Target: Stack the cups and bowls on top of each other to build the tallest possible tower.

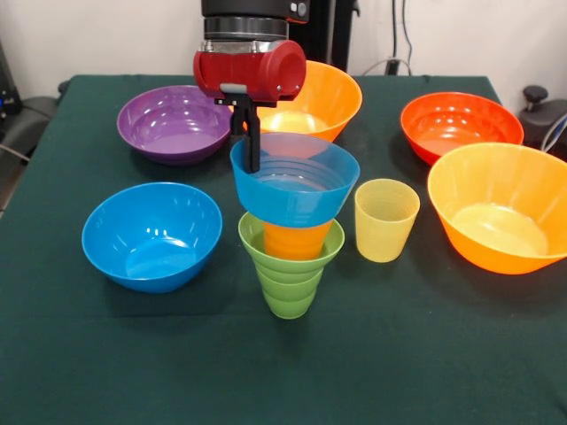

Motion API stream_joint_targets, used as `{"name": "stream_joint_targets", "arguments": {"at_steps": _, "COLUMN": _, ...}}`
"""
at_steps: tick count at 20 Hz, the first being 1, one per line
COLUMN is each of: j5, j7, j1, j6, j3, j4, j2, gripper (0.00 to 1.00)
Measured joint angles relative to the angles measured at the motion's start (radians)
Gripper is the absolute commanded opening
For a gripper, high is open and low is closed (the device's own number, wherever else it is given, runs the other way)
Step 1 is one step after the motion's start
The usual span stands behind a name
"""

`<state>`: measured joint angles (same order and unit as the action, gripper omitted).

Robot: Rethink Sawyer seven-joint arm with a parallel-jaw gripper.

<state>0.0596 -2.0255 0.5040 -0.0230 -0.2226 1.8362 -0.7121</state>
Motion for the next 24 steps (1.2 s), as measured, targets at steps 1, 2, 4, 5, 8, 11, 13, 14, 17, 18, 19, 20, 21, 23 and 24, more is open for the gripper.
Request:
{"name": "stream_joint_targets", "arguments": {"at_steps": 1, "j5": 0.0, "j7": 0.0, "j1": 0.0, "j6": 0.0, "j3": 0.0, "j4": 0.0, "j2": 0.0, "gripper": 0.0}}
{"name": "stream_joint_targets", "arguments": {"at_steps": 2, "j5": 0.0, "j7": 0.0, "j1": 0.0, "j6": 0.0, "j3": 0.0, "j4": 0.001, "j2": 0.0, "gripper": 0.0}}
{"name": "stream_joint_targets", "arguments": {"at_steps": 4, "j5": 0.0, "j7": 0.0, "j1": 0.0, "j6": 0.0, "j3": 0.0, "j4": 0.003, "j2": 0.0, "gripper": 0.0}}
{"name": "stream_joint_targets", "arguments": {"at_steps": 5, "j5": 0.0, "j7": 0.0, "j1": 0.0, "j6": 0.0, "j3": 0.0, "j4": 0.003, "j2": 0.0, "gripper": 0.0}}
{"name": "stream_joint_targets", "arguments": {"at_steps": 8, "j5": 0.0, "j7": 0.0, "j1": 0.0, "j6": 0.0, "j3": 0.0, "j4": 0.005, "j2": 0.0, "gripper": 0.0}}
{"name": "stream_joint_targets", "arguments": {"at_steps": 11, "j5": 0.0, "j7": 0.0, "j1": 0.0, "j6": 0.0, "j3": 0.0, "j4": 0.007, "j2": 0.0, "gripper": 0.0}}
{"name": "stream_joint_targets", "arguments": {"at_steps": 13, "j5": 0.0, "j7": 0.0, "j1": 0.0, "j6": 0.0, "j3": 0.0, "j4": 0.01, "j2": 0.0, "gripper": 0.0}}
{"name": "stream_joint_targets", "arguments": {"at_steps": 14, "j5": 0.0, "j7": 0.0, "j1": 0.0, "j6": 0.0, "j3": 0.0, "j4": 0.012, "j2": 0.0, "gripper": 0.0}}
{"name": "stream_joint_targets", "arguments": {"at_steps": 17, "j5": 0.0, "j7": 0.0, "j1": 0.0, "j6": 0.0, "j3": 0.0, "j4": 0.022, "j2": 0.0, "gripper": 0.0}}
{"name": "stream_joint_targets", "arguments": {"at_steps": 18, "j5": 0.0, "j7": 0.0, "j1": 0.0, "j6": 0.0, "j3": 0.0, "j4": 0.024, "j2": 0.0, "gripper": 0.0}}
{"name": "stream_joint_targets", "arguments": {"at_steps": 19, "j5": 0.0, "j7": 0.0, "j1": 0.0, "j6": 0.0, "j3": 0.0, "j4": 0.029, "j2": 0.0, "gripper": 0.0}}
{"name": "stream_joint_targets", "arguments": {"at_steps": 20, "j5": 0.0, "j7": 0.0, "j1": 0.0, "j6": 0.0, "j3": 0.0, "j4": 0.031, "j2": 0.0, "gripper": 0.0}}
{"name": "stream_joint_targets", "arguments": {"at_steps": 21, "j5": 0.0, "j7": 0.0, "j1": -0.001, "j6": 0.0, "j3": 0.0, "j4": 0.034, "j2": 0.0, "gripper": 0.0}}
{"name": "stream_joint_targets", "arguments": {"at_steps": 23, "j5": 0.0, "j7": 0.0, "j1": -0.001, "j6": 0.0, "j3": 0.0, "j4": 0.037, "j2": 0.0, "gripper": 0.0}}
{"name": "stream_joint_targets", "arguments": {"at_steps": 24, "j5": 0.0, "j7": 0.0, "j1": -0.001, "j6": 0.0, "j3": 0.0, "j4": 0.038, "j2": 0.0, "gripper": 0.0}}
